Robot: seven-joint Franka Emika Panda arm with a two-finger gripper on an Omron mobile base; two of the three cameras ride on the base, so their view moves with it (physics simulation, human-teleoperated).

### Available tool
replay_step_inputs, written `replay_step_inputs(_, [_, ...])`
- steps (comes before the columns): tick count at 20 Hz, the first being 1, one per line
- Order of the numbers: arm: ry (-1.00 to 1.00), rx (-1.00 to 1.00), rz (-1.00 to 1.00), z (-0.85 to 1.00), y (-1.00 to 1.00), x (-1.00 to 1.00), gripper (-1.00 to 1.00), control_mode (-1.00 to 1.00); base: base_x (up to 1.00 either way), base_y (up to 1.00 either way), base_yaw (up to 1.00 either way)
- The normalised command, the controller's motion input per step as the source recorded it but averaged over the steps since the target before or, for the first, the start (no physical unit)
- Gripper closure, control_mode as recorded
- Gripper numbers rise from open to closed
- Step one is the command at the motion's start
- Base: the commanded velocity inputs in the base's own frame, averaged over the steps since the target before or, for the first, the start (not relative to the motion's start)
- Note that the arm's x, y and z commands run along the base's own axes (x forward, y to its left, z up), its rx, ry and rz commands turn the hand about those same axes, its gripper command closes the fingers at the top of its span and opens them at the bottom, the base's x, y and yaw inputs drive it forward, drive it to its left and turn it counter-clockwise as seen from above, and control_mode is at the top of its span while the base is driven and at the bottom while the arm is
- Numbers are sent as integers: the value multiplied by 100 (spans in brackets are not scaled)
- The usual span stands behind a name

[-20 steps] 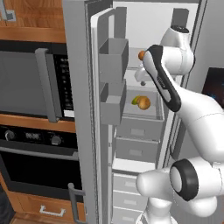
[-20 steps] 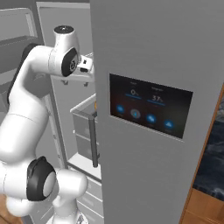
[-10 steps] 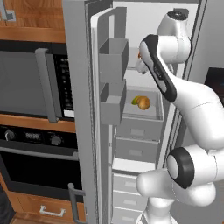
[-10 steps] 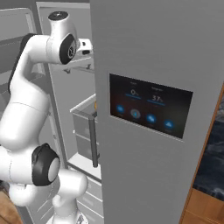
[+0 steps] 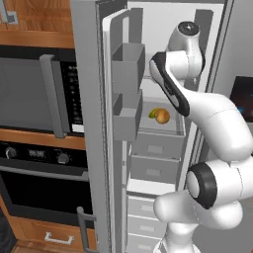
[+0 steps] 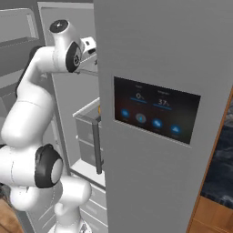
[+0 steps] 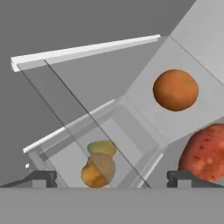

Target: Take the tangerine and sweet potato from the highest rack and move them to the second highest rack where the mango and potato are located, to maximize freezer space. Close the freezer door after rearranging.

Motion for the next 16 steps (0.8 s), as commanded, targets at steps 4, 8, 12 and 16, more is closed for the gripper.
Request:
replay_step_inputs(4, [-1, 0, 0, 3, -21, 71, -100, -100, 0, 0, 0])
replay_step_inputs(8, [0, 0, 0, 17, -16, 79, -100, -100, 0, 0, 0])
replay_step_inputs(12, [0, 0, 0, 5, -14, 76, -100, -100, 0, 0, 0])
replay_step_inputs(16, [1, 0, -2, 0, -14, 75, -100, -100, 0, 0, 0])
